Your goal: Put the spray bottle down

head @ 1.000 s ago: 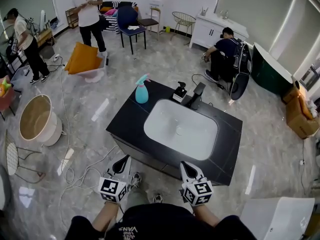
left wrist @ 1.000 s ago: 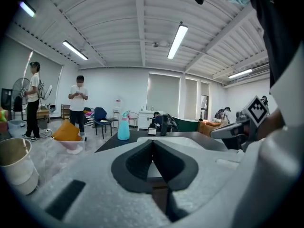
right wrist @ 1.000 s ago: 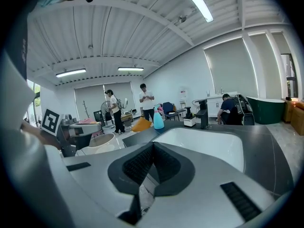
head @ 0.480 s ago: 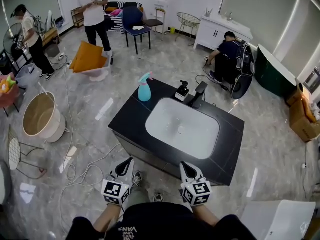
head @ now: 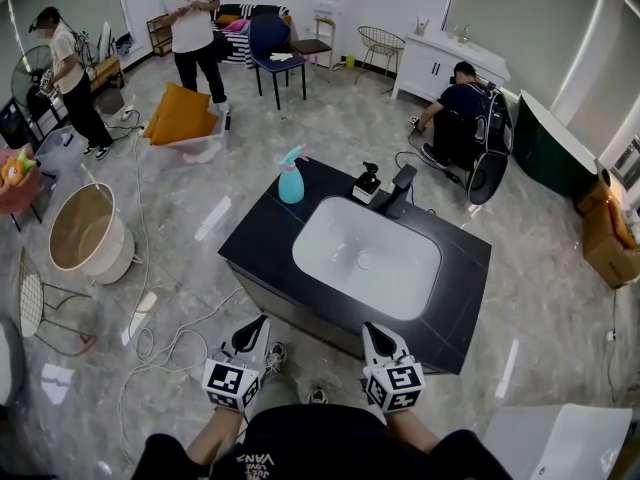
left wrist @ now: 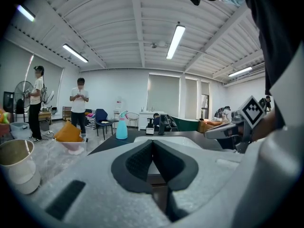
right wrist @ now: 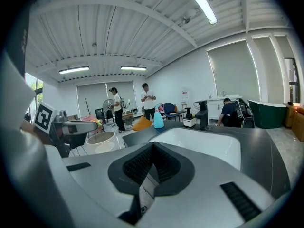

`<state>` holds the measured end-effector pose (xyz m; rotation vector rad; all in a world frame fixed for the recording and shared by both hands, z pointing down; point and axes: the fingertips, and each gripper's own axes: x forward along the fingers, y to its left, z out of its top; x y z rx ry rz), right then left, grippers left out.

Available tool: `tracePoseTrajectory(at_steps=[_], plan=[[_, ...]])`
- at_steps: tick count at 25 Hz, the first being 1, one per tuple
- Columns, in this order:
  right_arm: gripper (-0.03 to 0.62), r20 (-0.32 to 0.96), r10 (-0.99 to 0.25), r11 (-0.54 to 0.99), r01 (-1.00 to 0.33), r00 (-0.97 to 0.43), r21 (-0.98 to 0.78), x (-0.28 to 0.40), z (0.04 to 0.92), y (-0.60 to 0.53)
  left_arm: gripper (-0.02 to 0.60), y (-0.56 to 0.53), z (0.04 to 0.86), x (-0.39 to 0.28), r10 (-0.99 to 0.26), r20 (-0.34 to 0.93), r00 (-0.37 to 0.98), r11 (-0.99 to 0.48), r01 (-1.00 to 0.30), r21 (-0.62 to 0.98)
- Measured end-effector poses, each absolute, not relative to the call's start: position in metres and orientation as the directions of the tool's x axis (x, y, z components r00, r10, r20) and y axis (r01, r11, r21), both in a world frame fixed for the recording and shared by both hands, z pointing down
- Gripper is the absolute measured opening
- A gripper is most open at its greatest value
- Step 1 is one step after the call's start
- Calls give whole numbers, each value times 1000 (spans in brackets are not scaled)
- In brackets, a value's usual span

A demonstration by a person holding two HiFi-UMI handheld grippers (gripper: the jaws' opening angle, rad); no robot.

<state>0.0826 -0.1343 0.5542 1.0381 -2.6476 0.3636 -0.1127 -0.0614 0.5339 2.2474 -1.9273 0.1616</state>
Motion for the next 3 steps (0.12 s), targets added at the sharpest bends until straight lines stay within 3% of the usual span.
tracePoseTrajectory(at_steps=[3], plan=[[-3,337,-622,712,-689,-707,-131,81,553,-135,11,-63,533,-112,-968,193,161,-151,-986,65]])
